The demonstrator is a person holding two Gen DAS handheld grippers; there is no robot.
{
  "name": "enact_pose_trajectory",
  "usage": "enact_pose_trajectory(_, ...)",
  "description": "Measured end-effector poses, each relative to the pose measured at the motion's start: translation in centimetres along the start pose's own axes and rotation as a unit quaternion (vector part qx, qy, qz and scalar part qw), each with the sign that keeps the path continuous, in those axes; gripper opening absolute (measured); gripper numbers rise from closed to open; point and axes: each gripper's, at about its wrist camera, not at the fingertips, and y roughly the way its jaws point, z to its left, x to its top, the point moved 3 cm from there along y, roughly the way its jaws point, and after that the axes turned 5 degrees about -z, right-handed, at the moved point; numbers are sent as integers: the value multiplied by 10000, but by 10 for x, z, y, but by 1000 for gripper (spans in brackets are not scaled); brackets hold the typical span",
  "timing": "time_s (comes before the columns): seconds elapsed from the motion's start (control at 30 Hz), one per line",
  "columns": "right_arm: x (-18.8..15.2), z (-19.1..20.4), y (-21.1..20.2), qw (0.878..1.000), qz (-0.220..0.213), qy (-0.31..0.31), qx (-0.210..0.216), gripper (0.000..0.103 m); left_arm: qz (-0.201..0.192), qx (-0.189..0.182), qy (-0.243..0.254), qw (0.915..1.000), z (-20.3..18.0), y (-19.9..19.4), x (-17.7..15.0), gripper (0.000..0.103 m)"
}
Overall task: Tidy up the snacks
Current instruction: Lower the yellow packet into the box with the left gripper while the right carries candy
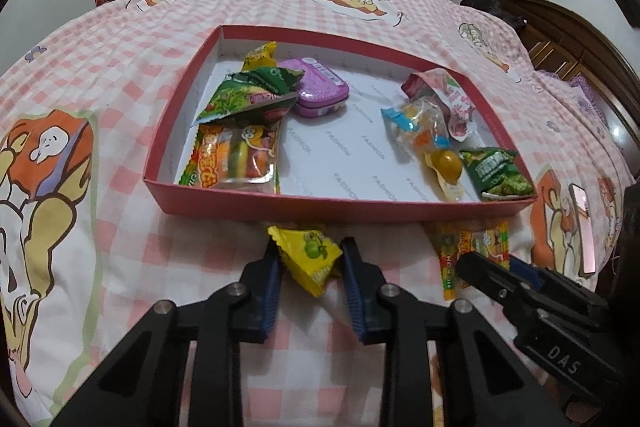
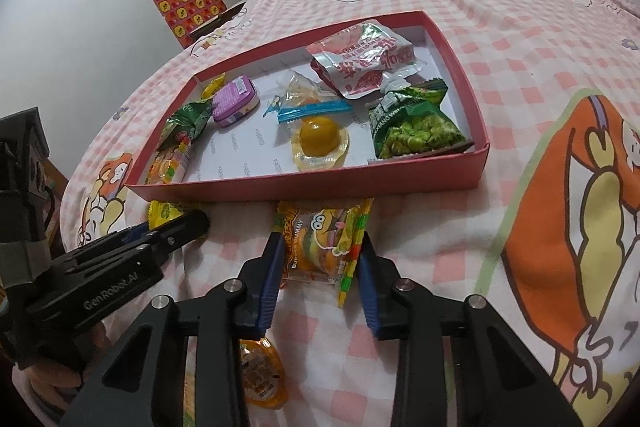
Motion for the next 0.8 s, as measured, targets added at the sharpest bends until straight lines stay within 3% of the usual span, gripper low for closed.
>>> enact_pose_trajectory(0.8, 4, 16, -42, 9991, -317, -263, -2, 33, -280, -293, 63, 9992, -5, -45, 4, 29)
